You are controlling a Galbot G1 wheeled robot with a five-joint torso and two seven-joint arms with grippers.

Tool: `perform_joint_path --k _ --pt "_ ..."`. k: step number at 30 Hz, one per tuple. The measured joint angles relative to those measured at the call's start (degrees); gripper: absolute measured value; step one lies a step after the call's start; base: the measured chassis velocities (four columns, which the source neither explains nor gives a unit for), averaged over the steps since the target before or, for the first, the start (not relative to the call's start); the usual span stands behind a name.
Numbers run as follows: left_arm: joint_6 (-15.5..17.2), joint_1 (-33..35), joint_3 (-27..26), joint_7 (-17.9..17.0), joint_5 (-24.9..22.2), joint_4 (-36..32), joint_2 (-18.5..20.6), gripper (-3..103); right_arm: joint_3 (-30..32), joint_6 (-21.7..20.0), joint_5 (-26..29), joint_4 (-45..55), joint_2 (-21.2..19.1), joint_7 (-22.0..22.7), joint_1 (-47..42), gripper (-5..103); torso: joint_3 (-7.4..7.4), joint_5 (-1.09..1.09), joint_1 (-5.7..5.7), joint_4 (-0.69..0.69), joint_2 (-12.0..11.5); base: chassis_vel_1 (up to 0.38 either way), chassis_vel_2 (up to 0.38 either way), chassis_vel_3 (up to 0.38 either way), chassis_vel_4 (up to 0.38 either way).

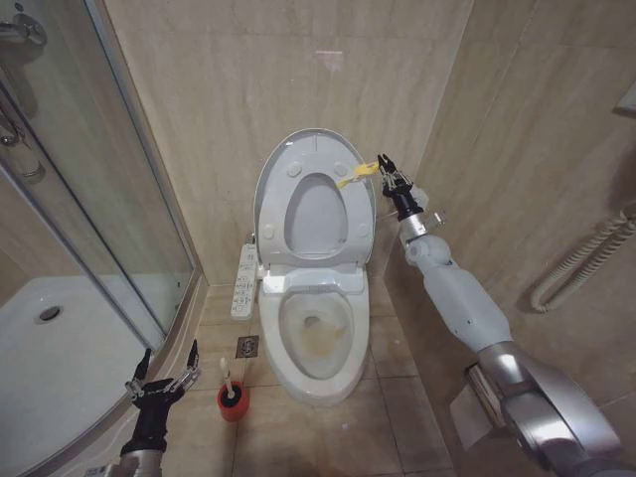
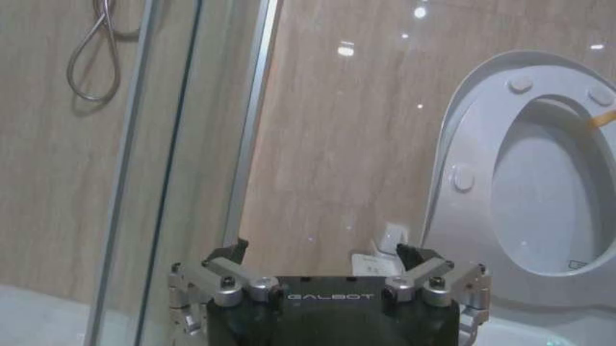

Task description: Open the toilet lid, clean the toilet bowl with a toilet brush, close the toilet lid, and flush.

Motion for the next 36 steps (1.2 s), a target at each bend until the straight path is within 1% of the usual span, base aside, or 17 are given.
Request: perform_joint_path --k 5,10,14,23,30,31,36 --pt "-0.4 0.4 -0.8 0.1 0.0 -0.3 0.0 100 0.1 -0.1 0.0 -1.9 0.6 -0.8 0.8 14 0.00 0.00 0.00 0.00 0.0 0.000 0.000 0.000 0.000" --pt "-0.5 0.6 -1.5 0.2 -0.2 -0.6 0.6 100 0.4 0.0 0.0 -5.3 1.4 -3.0 2.0 14 -0.01 0.00 0.00 -0.01 0.0 0.000 0.000 0.000 0.000" --pt "-0.5 0.6 -1.7 0.2 -0.3 -0.4 0.7 100 0.9 0.1 0.1 -6.2 2.1 -3.5 2.2 14 0.00 0.00 0.00 0.00 0.0 0.000 0.000 0.000 0.000" --pt "-0.6 0.4 -1.5 0.2 -0.4 -0.3 0.7 100 0.9 0.0 0.2 -4.1 1.9 -3.3 1.5 14 0.00 0.00 -0.01 -0.02 0.0 0.000 0.000 0.000 0.000" --pt "-0.6 -0.1 -1.3 0.2 -0.5 0.1 1.0 100 0.6 -0.5 1.2 -1.4 0.9 -2.9 0.3 13 0.00 0.00 -0.01 0.00 0.0 0.000 0.000 0.000 0.000" --pt "-0.6 -0.2 -1.2 0.2 -0.5 0.2 1.1 100 0.5 -0.5 1.4 -0.6 0.6 -3.0 -0.1 40 -0.01 0.00 -0.01 0.00 0.0 0.000 0.000 0.000 0.000" --pt "-0.5 -0.8 -1.0 0.2 -0.8 0.9 1.6 100 0.7 -0.4 2.5 3.9 -0.4 -3.2 -2.7 40 -0.01 0.00 -0.01 0.00 0.0 0.000 0.000 0.000 0.000"
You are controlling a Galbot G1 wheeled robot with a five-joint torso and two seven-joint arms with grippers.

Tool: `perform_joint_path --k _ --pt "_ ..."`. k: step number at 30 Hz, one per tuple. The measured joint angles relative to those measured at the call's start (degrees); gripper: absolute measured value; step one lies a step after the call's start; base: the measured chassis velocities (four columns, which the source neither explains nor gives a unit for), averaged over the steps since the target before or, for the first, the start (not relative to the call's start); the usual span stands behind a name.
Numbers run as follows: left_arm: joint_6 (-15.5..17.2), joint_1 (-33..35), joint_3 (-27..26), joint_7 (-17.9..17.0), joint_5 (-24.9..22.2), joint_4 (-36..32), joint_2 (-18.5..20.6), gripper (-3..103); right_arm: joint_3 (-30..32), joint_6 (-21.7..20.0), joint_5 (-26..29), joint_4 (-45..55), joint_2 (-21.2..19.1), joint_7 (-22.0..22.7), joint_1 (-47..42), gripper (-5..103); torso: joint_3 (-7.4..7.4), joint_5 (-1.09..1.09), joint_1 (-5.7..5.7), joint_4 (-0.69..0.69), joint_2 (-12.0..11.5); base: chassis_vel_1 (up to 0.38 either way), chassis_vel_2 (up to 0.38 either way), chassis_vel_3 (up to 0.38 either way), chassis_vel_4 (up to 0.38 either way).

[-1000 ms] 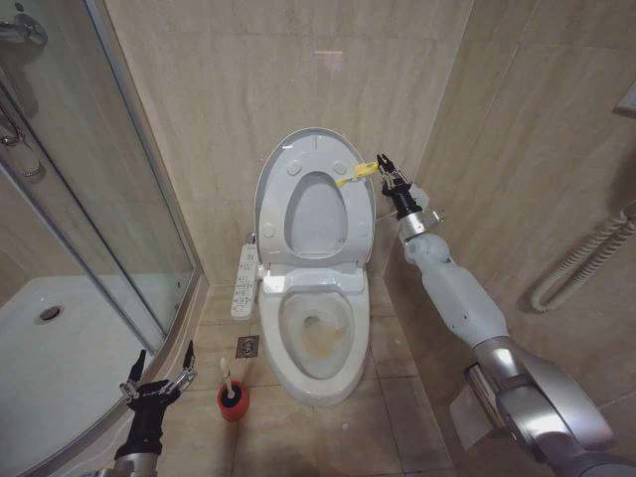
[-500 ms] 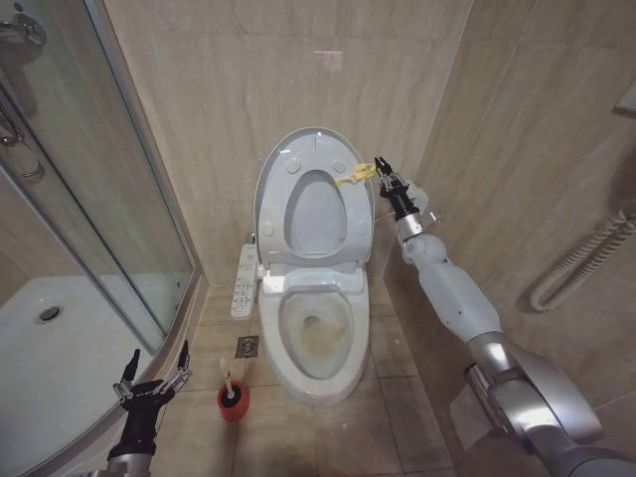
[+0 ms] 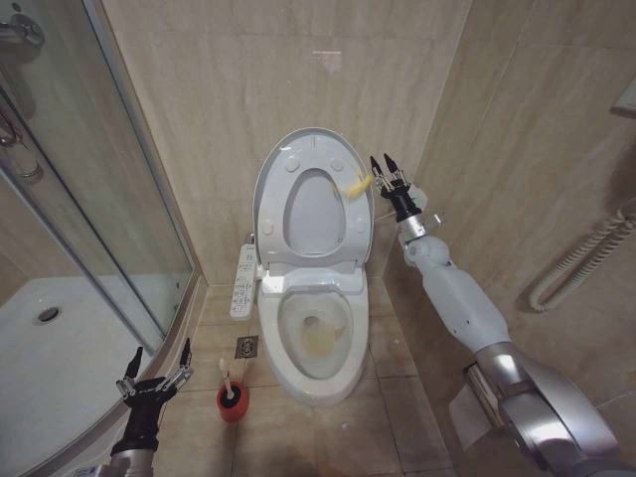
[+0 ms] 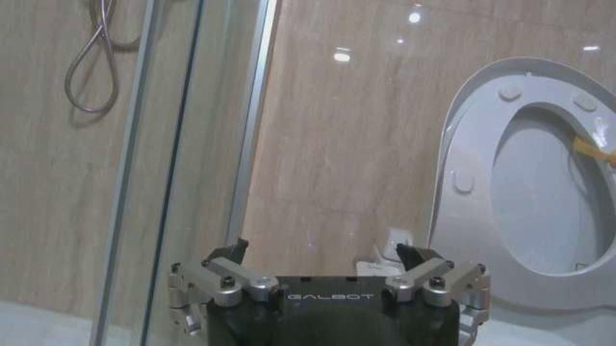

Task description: Open the toilet lid, clean the toilet bowl with a toilet brush, close the toilet lid, and flush.

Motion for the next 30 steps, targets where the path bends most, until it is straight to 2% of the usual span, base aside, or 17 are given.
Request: perform_joint_path --k 2,3,9,10,17,18,21,26,27,29,30 --pt "0.0 -0.2 0.1 0.0 -0.1 0.2 0.2 100 0.2 0.0 0.3 1.5 -0.3 0.1 -0.9 40 0.00 -0.01 0.00 0.01 0.0 0.000 0.000 0.000 0.000" --pt "0.1 -0.4 0.2 0.0 -0.2 0.4 0.3 100 0.4 0.0 0.6 3.4 -0.6 0.2 -2.0 66 0.00 0.00 0.00 0.01 0.0 0.000 0.000 0.000 0.000" --pt "0.2 -1.2 0.7 0.0 -0.6 0.9 0.9 100 1.6 0.0 1.1 13.2 -3.0 2.8 -8.4 66 0.00 0.00 0.00 0.01 0.0 0.000 0.000 0.000 0.000" --pt "0.2 -1.4 0.8 0.0 -0.6 1.0 1.0 100 2.2 -0.1 1.2 15.7 -3.6 3.5 -10.2 93 0.00 0.00 0.00 0.00 0.0 0.000 0.000 0.000 0.000" --pt "0.2 -2.0 1.6 0.0 -0.8 1.2 1.3 100 7.2 0.1 0.6 29.6 -7.6 6.5 -21.7 93 -0.01 -0.01 -0.01 0.00 0.0 0.000 0.000 0.000 0.000" --pt "0.2 -2.2 1.8 0.0 -0.8 1.3 1.4 100 8.1 0.3 0.4 31.8 -8.5 7.1 -24.4 100 -0.01 -0.01 -0.01 0.01 0.0 0.000 0.000 0.000 0.000" --pt "0.2 -2.7 2.4 0.0 -0.8 1.4 1.5 100 11.4 1.1 -0.6 38.4 -10.5 9.7 -35.2 100 0.00 0.01 -0.01 -0.02 0.0 0.000 0.000 0.000 0.000" --pt "0.1 -3.1 2.5 0.1 -0.7 1.4 1.4 100 13.3 2.2 -2.0 43.6 -10.3 11.8 -42.8 100 -0.01 0.00 -0.01 -0.06 0.0 0.000 0.000 0.000 0.000" --pt "-0.1 -2.8 2.2 0.1 -0.7 1.3 1.1 100 13.3 2.5 -2.6 44.4 -9.9 12.3 -44.0 100 -0.01 -0.01 -0.01 -0.04 0.0 0.000 0.000 0.000 0.000" --pt "-0.5 -1.8 1.4 0.1 -0.6 0.3 0.5 100 13.2 2.5 -5.0 46.9 -8.9 14.9 -47.8 100 -0.01 0.01 -0.01 0.08 0.0 0.000 0.000 0.000 0.000" --pt "-0.5 -1.8 1.4 0.1 -0.6 0.3 0.5 100 13.2 2.5 -5.0 46.9 -8.9 14.9 -47.8 100 -0.01 0.01 -0.01 0.08 0.0 0.000 0.000 0.000 0.000"
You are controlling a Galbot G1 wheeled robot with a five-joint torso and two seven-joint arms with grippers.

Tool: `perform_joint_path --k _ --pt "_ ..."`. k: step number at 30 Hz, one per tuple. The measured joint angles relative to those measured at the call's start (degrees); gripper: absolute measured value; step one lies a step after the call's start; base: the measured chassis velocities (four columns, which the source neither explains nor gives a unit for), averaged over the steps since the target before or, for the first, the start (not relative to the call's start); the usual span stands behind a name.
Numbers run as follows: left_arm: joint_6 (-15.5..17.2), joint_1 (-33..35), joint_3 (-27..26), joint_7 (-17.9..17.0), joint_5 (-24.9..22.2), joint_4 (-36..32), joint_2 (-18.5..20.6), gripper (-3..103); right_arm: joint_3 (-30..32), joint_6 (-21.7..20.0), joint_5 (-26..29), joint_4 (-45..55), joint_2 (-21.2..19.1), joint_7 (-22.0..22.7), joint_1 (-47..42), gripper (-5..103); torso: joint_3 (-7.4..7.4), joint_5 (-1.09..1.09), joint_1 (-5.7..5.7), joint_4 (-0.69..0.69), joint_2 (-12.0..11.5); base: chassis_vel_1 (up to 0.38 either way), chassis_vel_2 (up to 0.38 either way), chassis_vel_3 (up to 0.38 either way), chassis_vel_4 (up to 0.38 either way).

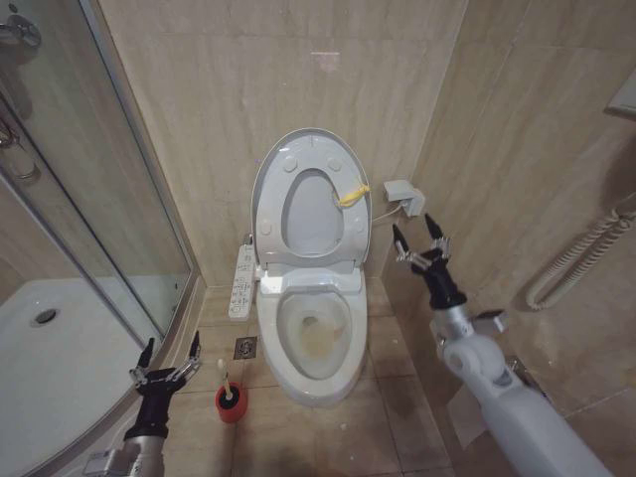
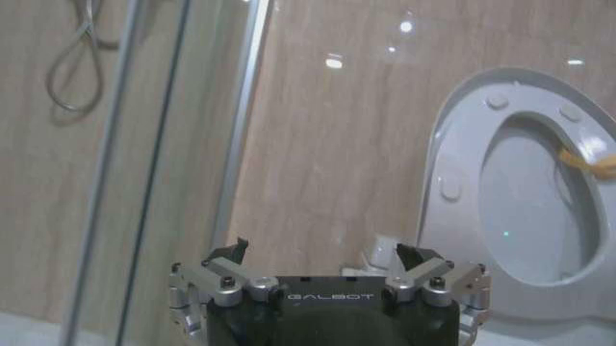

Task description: Open the toilet lid, clean the toilet bowl with a toilet brush, close the toilet lid, and flush.

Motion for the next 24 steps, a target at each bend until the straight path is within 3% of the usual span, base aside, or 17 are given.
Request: perform_joint_path --k 4,13,16,20,22,24 --pt "0.1 0.5 -0.4 -0.1 -0.1 -1.5 0.5 100 2.0 -1.0 -4.8 3.5 0.1 3.3 -11.3 100 0.00 0.00 0.00 -0.12 0.0 0.000 0.000 0.000 0.000" --pt "0.0 -1.2 0.3 -0.2 -0.9 -0.5 2.0 100 6.9 -1.9 -8.5 7.5 3.1 8.5 -23.3 100 0.00 -0.02 0.00 -0.08 0.0 0.000 0.000 0.000 0.000" --pt "-0.1 -3.3 0.8 -0.2 -1.2 1.1 2.6 100 10.4 -2.2 -10.2 8.9 6.9 10.7 -29.0 100 0.00 -0.02 0.00 -0.09 0.0 0.000 0.000 0.000 0.000" --pt "-0.2 -4.0 0.8 -0.2 -1.3 2.0 2.8 100 12.1 -2.9 -12.4 9.8 8.6 13.2 -31.5 100 0.00 -0.03 0.00 -0.09 0.0 0.000 0.000 0.000 0.000" --pt "-0.2 -4.5 0.7 -0.2 -1.3 2.9 3.0 100 14.0 -5.1 -17.2 11.9 11.1 17.4 -35.0 100 0.01 -0.02 0.00 -0.09 0.0 0.000 0.000 0.000 0.000" --pt "-0.2 -4.6 0.7 -0.2 -1.3 3.2 3.1 100 14.1 -5.2 -18.0 12.6 11.8 17.6 -35.9 100 0.00 -0.03 0.00 -0.09 0.0 0.000 0.000 0.000 0.000"
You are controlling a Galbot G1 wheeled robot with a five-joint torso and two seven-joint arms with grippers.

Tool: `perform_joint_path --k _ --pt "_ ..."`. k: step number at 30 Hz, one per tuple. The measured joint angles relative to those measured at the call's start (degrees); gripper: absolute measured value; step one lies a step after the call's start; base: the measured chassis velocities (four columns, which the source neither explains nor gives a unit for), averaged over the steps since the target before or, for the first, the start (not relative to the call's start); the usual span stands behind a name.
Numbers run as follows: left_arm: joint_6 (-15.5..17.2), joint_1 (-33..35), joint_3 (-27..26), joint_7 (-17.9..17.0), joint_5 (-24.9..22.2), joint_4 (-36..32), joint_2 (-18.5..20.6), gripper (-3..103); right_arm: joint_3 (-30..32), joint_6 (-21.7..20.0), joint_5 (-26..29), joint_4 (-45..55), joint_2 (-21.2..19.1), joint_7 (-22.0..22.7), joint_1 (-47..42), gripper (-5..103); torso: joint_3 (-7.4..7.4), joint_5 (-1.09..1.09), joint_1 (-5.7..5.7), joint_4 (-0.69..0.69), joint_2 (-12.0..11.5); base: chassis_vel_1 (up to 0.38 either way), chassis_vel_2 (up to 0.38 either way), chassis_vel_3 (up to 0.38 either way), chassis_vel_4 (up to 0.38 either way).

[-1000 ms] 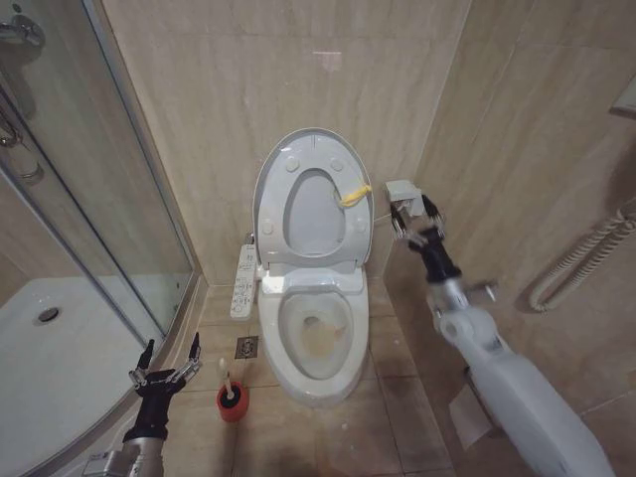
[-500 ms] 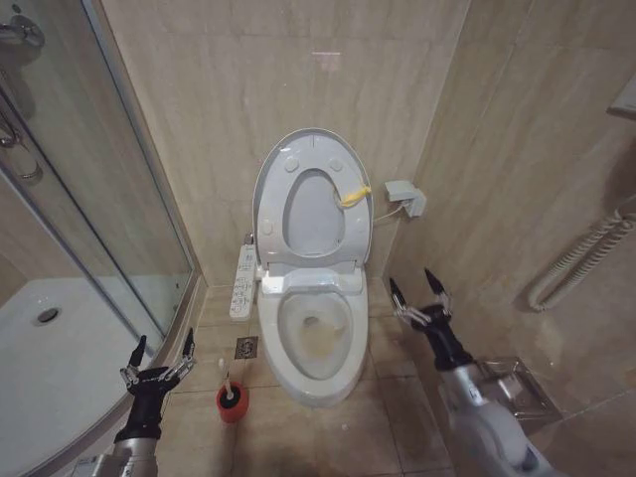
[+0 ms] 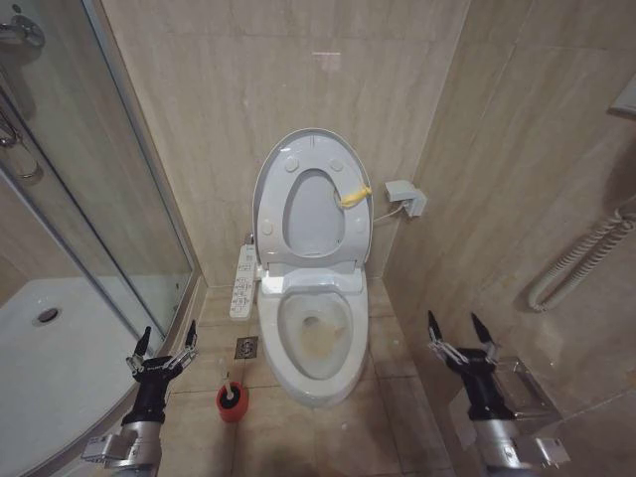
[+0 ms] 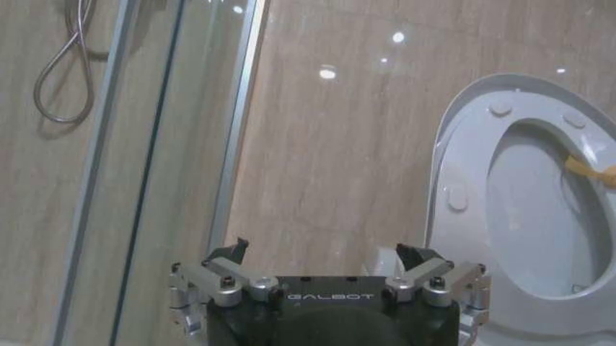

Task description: Open the toilet lid, clean the toilet bowl with a toilet brush, close the toilet lid, and flush.

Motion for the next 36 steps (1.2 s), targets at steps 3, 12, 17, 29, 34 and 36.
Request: perform_joint_path --k 3,12,17,29,34,36 --pt "-0.2 -0.2 -0.1 0.3 0.5 1.2 0.6 100 0.1 1.7 -2.4 1.0 1.6 -1.5 -1.7 100 0.00 0.00 0.00 0.00 0.0 0.000 0.000 0.000 0.000" --pt "-3.8 -2.8 -0.6 6.7 0.8 11.1 6.1 100 6.5 8.2 6.9 1.5 1.5 -32.4 1.0 100 0.01 0.00 0.01 0.02 0.0 0.000 0.000 0.000 0.000" --pt "-7.1 -5.1 0.0 15.7 0.0 20.0 8.7 100 7.7 8.5 13.2 2.6 1.5 -41.3 1.7 100 0.01 0.00 0.01 0.02 0.0 0.000 0.000 0.000 0.000" --pt "-12.4 -13.8 2.0 34.1 2.8 40.4 8.3 100 6.3 8.0 15.8 0.3 2.5 -39.0 4.5 100 0.01 0.00 0.01 0.00 0.0 0.000 0.000 0.000 0.000" --pt "-13.8 -18.8 3.2 37.5 4.6 49.0 7.0 100 6.2 7.6 16.4 -0.5 2.6 -38.6 6.0 100 0.01 0.02 0.01 0.03 0.0 0.000 0.000 0.000 0.000" --pt "-14.4 -21.7 4.0 38.7 4.7 52.9 6.0 100 6.3 7.6 16.4 -0.7 2.6 -38.5 6.1 100 0.01 0.02 0.01 0.01 0.0 0.000 0.000 0.000 0.000"
